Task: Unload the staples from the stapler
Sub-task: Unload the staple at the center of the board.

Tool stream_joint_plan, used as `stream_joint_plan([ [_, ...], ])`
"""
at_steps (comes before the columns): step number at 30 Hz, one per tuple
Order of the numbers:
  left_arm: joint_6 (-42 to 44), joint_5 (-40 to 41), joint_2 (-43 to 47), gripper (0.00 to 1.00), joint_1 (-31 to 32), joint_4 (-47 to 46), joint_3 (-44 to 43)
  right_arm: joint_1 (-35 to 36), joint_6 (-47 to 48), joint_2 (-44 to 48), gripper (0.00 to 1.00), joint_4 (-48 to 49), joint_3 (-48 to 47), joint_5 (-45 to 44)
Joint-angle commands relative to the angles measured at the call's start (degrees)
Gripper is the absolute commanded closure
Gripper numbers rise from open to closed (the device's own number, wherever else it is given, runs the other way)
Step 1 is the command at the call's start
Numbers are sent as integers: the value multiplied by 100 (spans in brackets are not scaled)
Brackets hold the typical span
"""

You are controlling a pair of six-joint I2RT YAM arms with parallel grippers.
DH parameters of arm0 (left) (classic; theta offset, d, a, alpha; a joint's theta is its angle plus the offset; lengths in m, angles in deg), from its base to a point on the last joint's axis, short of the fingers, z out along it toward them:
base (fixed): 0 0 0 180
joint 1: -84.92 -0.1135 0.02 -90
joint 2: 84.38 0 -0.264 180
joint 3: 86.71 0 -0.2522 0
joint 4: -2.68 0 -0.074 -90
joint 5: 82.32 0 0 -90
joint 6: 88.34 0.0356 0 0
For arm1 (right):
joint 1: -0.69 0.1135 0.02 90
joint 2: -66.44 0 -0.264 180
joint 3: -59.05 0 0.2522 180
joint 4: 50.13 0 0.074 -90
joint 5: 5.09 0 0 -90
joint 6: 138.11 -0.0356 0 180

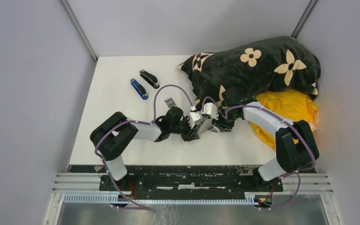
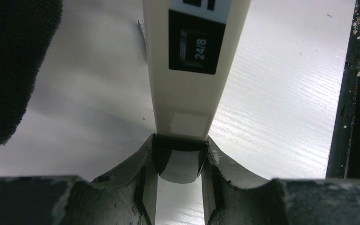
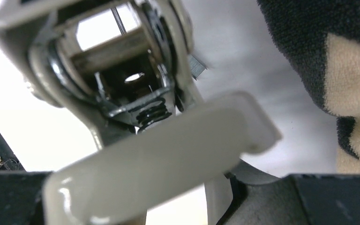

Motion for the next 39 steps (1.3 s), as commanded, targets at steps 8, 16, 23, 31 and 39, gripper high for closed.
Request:
stream_joint_plan([
  [8, 131, 761, 449, 97, -98, 87, 283, -13, 42, 669, 99, -447, 13, -499],
  [16, 127, 947, 603, 97, -92, 138, 393, -17, 32, 581, 99, -570, -68, -840],
  [23, 104, 1063, 695, 97, -120, 166, 481, -99, 36, 634, 99, -624, -119, -926],
  [31, 1, 1089, 800, 97, -173, 116, 613, -371, 118, 777, 99, -978, -265, -428],
  [39, -479, 459, 798, 97, -171, -523, 685, -380, -42, 579, 99, -1238, -447, 706],
])
